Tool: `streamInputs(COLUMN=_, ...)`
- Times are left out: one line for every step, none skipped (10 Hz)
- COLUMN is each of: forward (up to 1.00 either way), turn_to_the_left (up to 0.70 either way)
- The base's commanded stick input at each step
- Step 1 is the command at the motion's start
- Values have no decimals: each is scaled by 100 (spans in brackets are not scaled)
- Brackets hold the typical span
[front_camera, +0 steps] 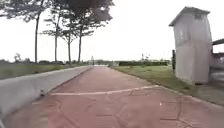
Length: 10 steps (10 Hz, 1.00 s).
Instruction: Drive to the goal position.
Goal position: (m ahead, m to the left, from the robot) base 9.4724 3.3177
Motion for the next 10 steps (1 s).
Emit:
streamInputs(forward=97, turn_to_the_left=0)
streamInputs(forward=97, turn_to_the_left=0)
streamInputs(forward=97, turn_to_the_left=0)
streamInputs(forward=98, turn_to_the_left=38)
streamInputs(forward=98, turn_to_the_left=38)
streamInputs(forward=98, turn_to_the_left=14)
streamInputs(forward=98, turn_to_the_left=0)
streamInputs(forward=98, turn_to_the_left=0)
streamInputs(forward=98, turn_to_the_left=0)
streamInputs(forward=98, turn_to_the_left=0)
